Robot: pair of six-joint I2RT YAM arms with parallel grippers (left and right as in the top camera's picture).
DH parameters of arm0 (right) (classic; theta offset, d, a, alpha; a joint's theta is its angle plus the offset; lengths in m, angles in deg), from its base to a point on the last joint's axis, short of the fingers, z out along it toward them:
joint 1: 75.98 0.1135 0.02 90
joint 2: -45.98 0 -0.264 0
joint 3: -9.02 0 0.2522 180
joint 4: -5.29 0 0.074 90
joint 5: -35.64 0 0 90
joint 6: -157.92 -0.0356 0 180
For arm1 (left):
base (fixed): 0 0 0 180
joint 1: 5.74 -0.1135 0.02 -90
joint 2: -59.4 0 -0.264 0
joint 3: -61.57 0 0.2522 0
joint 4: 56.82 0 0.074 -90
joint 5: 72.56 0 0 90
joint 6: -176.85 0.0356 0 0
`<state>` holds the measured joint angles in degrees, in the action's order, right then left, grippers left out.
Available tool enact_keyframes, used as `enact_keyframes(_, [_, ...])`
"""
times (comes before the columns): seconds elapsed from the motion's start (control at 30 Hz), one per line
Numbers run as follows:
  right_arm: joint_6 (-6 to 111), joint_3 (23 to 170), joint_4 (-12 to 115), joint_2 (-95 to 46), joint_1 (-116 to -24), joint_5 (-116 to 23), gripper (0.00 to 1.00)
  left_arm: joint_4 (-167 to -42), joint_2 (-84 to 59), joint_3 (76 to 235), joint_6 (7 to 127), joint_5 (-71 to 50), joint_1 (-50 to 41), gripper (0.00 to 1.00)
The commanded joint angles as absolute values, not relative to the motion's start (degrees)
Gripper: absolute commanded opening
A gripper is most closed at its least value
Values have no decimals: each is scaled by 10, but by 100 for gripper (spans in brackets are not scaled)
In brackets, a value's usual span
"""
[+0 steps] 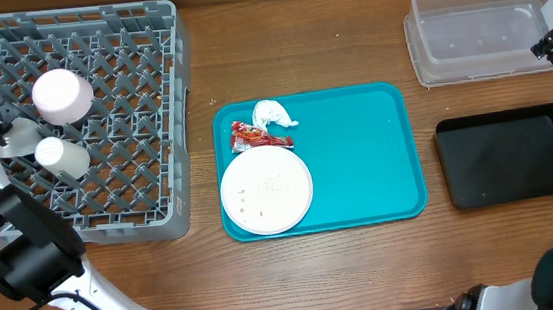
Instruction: Sort waste into correct bins and load items into the dishwasher
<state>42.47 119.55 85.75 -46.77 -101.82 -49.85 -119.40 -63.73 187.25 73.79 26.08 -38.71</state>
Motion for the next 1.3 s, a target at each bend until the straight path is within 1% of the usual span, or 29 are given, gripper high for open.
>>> enact_keyframes(0.0, [424,1203,856,-467,-1019,-498,99,-1201,-656,1874,753,269,-388,4])
enact_keyframes(0.07, [424,1203,856,-467,-1019,-498,100,-1203,-653,1875,753,271,-388,4])
enact_keyframes(0.3, [424,1203,856,-467,-1019,-498,100,-1245,-622,1876,725,343,-394,4])
enact_keyframes(0.37, [424,1203,856,-467,-1019,-498,100,-1254,-607,1876,723,343,-397,4])
enact_keyframes(0.47, [424,1203,856,-467,-1019,-498,100,-1267,-568,1876,687,329,-399,4])
enact_keyframes(0.57, [424,1203,856,-467,-1019,-498,99,-1266,-525,1876,668,267,-399,4])
enact_keyframes(0.63, [424,1203,856,-467,-1019,-498,100,-1267,-493,1876,649,193,-399,4])
enact_keyframes(0.7, [424,1203,856,-467,-1019,-498,100,-1268,-469,1876,636,109,-399,4])
enact_keyframes(0.73, [424,1203,856,-467,-1019,-498,100,-1275,-452,1876,635,30,-399,7])
enact_keyframes(0.8, [424,1203,856,-467,-1019,-498,100,-1298,-439,1876,635,-63,-397,13])
enact_keyframes(0.87, [424,1203,856,-467,-1019,-498,100,-1353,-432,1876,635,-161,-392,14])
enact_keyframes(0.9, [424,1203,856,-467,-1019,-498,100,-1376,-432,1876,638,-188,-388,14])
enact_keyframes(1.0, [424,1203,856,-467,-1019,-498,100,-1452,-433,1876,671,-243,-365,13])
enact_keyframes(1.17, [424,1203,856,-467,-1019,-498,100,-1545,-433,1876,770,-246,-301,12])
enact_keyframes(1.27, [424,1203,856,-467,-1019,-498,100,-1575,-433,1876,788,-245,-279,12])
